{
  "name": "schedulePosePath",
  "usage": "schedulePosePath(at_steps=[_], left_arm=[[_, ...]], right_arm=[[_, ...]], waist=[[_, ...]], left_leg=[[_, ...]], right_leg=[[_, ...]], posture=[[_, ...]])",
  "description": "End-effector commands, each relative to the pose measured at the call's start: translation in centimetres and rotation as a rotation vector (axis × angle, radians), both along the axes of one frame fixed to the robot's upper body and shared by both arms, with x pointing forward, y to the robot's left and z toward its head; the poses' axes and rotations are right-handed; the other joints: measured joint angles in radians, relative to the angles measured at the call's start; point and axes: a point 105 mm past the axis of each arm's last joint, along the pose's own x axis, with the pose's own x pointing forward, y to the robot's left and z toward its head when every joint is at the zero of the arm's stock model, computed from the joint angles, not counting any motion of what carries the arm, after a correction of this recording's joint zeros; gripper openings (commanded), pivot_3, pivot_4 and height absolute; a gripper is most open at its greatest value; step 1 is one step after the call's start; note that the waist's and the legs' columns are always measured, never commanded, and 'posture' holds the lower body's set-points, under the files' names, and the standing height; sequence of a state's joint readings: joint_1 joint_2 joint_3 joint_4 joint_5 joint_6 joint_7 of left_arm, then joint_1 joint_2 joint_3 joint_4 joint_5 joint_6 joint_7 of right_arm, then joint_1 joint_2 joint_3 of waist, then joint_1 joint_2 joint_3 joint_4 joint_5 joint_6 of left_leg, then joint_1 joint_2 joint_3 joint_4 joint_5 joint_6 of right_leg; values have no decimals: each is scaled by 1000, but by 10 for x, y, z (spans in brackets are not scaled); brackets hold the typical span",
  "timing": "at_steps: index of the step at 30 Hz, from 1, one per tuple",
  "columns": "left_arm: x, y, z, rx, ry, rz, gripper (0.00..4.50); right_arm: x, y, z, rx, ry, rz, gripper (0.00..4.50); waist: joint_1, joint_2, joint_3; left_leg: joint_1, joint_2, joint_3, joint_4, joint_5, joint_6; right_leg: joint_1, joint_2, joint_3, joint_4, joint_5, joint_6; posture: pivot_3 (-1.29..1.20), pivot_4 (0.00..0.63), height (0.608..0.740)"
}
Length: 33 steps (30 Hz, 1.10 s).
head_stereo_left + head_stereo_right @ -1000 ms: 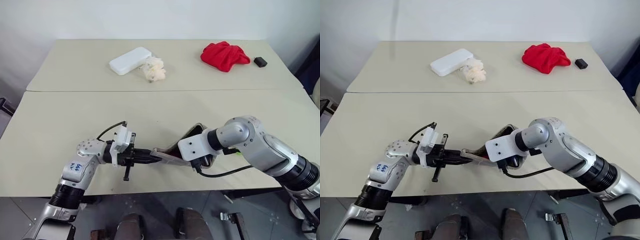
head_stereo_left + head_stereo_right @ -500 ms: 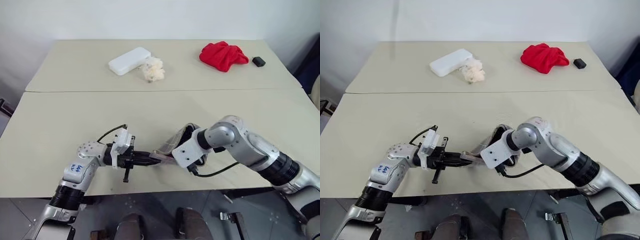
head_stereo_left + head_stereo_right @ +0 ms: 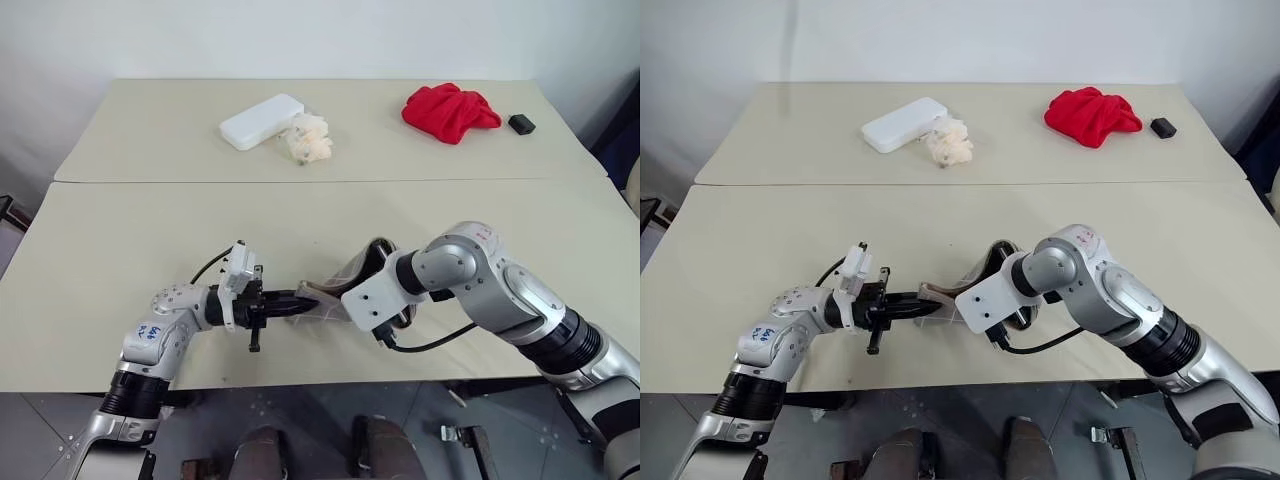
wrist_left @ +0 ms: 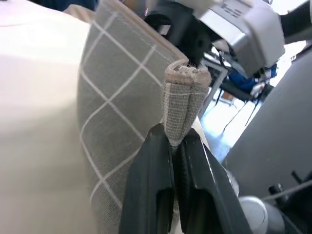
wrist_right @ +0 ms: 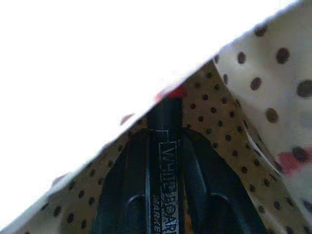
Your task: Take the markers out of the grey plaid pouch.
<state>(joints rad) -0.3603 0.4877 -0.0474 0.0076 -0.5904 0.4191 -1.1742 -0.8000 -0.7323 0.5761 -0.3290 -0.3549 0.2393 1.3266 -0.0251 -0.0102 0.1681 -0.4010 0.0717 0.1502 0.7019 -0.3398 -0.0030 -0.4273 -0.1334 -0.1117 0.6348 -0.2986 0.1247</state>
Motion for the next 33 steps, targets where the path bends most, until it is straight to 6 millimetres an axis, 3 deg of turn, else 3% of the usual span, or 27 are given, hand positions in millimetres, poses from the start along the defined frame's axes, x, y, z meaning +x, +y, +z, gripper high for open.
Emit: schedulePosePath(at_steps=[1,9,14,16,19,22,33], left_arm=[[1,8,9,-29,-1,39,0],[-3,13,8,-20,26,37,0],[-7,14,3,16,12,18,0],[-11,14,-3,50,-1,-1,0],[-12,15,-7,58,-7,-7,0],[-12,14,-8,61,-17,-8,0],[-13,15,-8,61,-22,1,0]], right_arm=[[3,-4,13,37,-66,-20,558],[13,-18,25,98,-125,-163,558],[12,-22,22,183,2,-259,558],[13,-21,32,264,59,-289,558],[6,-19,41,285,111,-215,558],[-14,-21,40,296,220,-72,558],[-17,-29,54,517,392,-69,558]], waist=[[0,0,0],[-1,0,0],[0,0,0],[-1,0,0],[-1,0,0],[0,0,0],[0,0,0]], left_leg=[[0,0,0,0,0,0],[0,0,0,0,0,0],[0,0,0,0,0,0],[0,0,0,0,0,0],[0,0,0,0,0,0],[0,0,0,-1,0,0],[0,0,0,-1,0,0]], right_leg=[[0,0,0,0,0,0],[0,0,0,0,0,0],[0,0,0,0,0,0],[0,0,0,0,0,0],[0,0,0,0,0,0],[0,0,0,-1,0,0],[1,0,0,-1,0,0]], posture=[[0,150,740],[0,150,740],[0,150,740],[0,150,740],[0,150,740],[0,150,740],[0,150,740]])
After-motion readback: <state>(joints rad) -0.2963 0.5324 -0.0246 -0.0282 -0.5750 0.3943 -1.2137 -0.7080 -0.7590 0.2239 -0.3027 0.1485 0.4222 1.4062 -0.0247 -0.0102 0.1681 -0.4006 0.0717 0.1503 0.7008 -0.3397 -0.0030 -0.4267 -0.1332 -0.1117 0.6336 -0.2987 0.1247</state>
